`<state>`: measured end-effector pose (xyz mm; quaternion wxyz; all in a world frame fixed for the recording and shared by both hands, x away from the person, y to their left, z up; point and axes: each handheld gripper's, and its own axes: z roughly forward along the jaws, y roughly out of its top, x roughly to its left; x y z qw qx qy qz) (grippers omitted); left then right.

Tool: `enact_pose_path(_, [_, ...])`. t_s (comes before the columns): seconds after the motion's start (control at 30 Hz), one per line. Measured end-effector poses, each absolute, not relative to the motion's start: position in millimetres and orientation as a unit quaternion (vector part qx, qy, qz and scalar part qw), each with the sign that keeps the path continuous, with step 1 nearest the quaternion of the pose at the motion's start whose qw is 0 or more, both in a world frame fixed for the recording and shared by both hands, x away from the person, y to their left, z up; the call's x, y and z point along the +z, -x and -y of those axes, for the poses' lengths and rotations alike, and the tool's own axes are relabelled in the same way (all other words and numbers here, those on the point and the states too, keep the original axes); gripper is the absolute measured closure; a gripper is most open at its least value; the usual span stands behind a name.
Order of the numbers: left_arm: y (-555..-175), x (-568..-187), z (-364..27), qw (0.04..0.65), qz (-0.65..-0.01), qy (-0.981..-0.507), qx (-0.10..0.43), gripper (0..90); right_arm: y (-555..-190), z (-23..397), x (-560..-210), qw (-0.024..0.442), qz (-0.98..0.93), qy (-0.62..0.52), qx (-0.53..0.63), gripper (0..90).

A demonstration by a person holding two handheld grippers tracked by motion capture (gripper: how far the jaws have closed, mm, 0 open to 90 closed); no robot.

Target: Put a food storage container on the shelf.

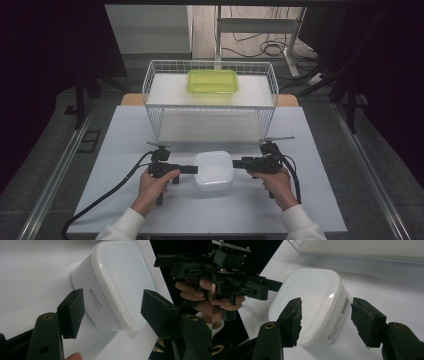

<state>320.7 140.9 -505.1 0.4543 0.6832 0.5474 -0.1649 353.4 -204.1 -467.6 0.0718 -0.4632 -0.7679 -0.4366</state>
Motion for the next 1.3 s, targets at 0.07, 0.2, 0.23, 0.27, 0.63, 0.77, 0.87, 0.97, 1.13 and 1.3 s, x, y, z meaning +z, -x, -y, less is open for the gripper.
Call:
enact_pose_path(0.07, [-322.0, -508.6, -139.3, 0.454, -0.547, -0.681, -0.174, 37.5, -353.4, 203.6, -468.2, 0.072, 0.768, 0.463, -0.436, 41.5])
enact_pose_path(0.2, [-322.9, -513.2, -136.7, 0.455, -0.547, -0.676, -0.19, 44.4, -354.3, 200.8, -472.0, 0.083, 0.768, 0.463, -0.433, 41.5])
enact_pose_path(0.23, [-322.9, -513.2, -136.7, 0.455, -0.547, -0.676, -0.19, 45.7, -354.3, 200.8, -472.0, 0.083, 0.768, 0.463, -0.433, 41.5])
enact_pose_path(0.27, [-323.1, -513.6, -136.8, 0.456, -0.546, -0.676, -0.193, 47.4, -354.7, 199.7, -473.3, 0.09, 0.768, 0.463, -0.433, 41.6])
enact_pose_path(0.63, [-323.1, -515.4, -135.9, 0.459, -0.547, -0.67, -0.203, 57.2, -359.0, 194.1, -483.0, 0.12, 0.761, 0.471, -0.43, 44.0])
enact_pose_path(0.77, [-322.7, -515.5, -136.9, 0.461, -0.546, -0.669, -0.203, 58.7, -362.6, 194.4, -487.8, 0.13, 0.755, 0.48, -0.427, 47.3])
enact_pose_path(0.87, [-322.5, -515.2, -137.4, 0.462, -0.545, -0.669, -0.203, 60.4, -364.7, 194.2, -491.0, 0.147, 0.748, 0.485, -0.428, 50.8])
enact_pose_path(0.97, [-322.5, -515.0, -137.8, 0.464, -0.543, -0.669, -0.205, 62.3, -366.7, 194.2, -493.7, 0.158, 0.744, 0.489, -0.427, 55.6])
enact_pose_path(1.13, [-322.0, -514.5, -138.3, 0.466, -0.544, -0.667, -0.206, 64.5, -368.1, 196.2, -495.3, 0.171, 0.737, 0.5, -0.422, 62.5])
enact_pose_path(1.3, [-321.4, -513.7, -140.4, 0.468, -0.55, -0.661, -0.205, 68.3, -367.4, 197.9, -494.3, 0.178, 0.732, 0.505, -0.421, 67.0])
